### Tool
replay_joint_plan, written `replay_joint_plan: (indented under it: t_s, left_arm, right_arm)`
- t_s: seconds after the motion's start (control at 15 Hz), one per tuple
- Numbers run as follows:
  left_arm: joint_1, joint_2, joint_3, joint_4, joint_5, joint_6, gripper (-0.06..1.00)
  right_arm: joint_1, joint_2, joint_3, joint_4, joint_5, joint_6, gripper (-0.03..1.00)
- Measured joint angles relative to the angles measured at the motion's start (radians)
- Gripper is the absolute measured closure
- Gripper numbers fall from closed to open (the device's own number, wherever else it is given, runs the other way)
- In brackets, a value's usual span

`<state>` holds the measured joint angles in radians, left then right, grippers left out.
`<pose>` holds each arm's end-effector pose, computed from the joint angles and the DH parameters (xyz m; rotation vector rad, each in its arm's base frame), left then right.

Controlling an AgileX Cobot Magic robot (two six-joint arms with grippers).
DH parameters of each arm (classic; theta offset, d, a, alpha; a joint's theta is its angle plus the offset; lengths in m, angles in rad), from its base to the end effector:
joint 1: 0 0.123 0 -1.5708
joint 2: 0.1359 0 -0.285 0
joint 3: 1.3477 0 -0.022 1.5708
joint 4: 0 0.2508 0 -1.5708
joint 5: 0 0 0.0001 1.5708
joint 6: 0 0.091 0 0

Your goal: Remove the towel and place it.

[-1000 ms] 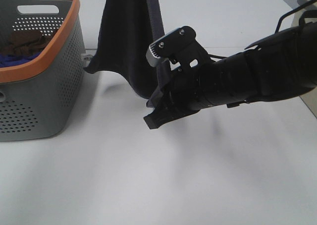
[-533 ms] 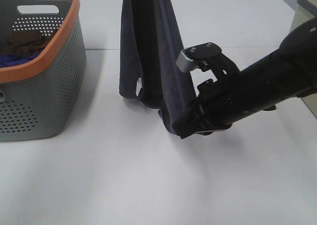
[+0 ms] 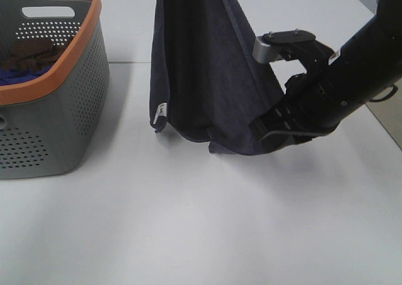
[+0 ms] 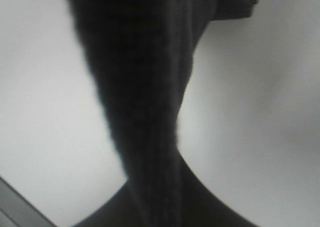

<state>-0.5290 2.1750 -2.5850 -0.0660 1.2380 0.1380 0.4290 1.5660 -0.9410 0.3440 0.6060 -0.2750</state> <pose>0.4021 -0.2417 0.4111 0.7679 2.1954 -0.2811 0.2683 0.1420 0.2157 -0.6219 2.6412 0.3938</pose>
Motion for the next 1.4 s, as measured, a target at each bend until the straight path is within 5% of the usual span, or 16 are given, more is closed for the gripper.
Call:
replay_joint_plan:
  t_s: [0.07,0.2,0.47,0.73,0.93,1.0,1.4]
  left_arm:
    - [0.000,0.000,0.000,0.008,-0.001,0.000,0.94]
    - [0.000,0.002,0.000,0.014,-0.003,0.000,0.94]
    - [0.000,0.056,-0.001,0.023,-0.019,0.000,0.94]
    - [0.000,0.091,-0.001,0.088,-0.202,0.000,0.94]
    - [0.000,0.140,-0.001,0.209,-0.371,-0.009,0.94]
    - [0.012,0.178,-0.001,0.257,-0.501,-0.044,0.94]
    - [0.088,0.276,-0.001,0.279,-0.794,-0.090,0.94]
  right_arm:
    - [0.000,0.000,-0.060,-0.152,0.013,0.166,0.97]
    - [0.000,0.000,-0.138,-0.384,0.019,0.321,0.97]
    - [0.000,0.000,-0.250,-0.684,-0.068,0.359,0.97]
    - [-0.002,0.012,-0.297,-0.884,-0.220,0.364,0.97]
    - [-0.058,0.121,-0.424,-0.948,-0.251,0.364,0.97]
    - [-0.114,0.219,-0.545,-0.954,-0.259,0.364,0.97]
    - [-0.150,0.451,-0.757,-0.987,-0.413,0.254,0.97]
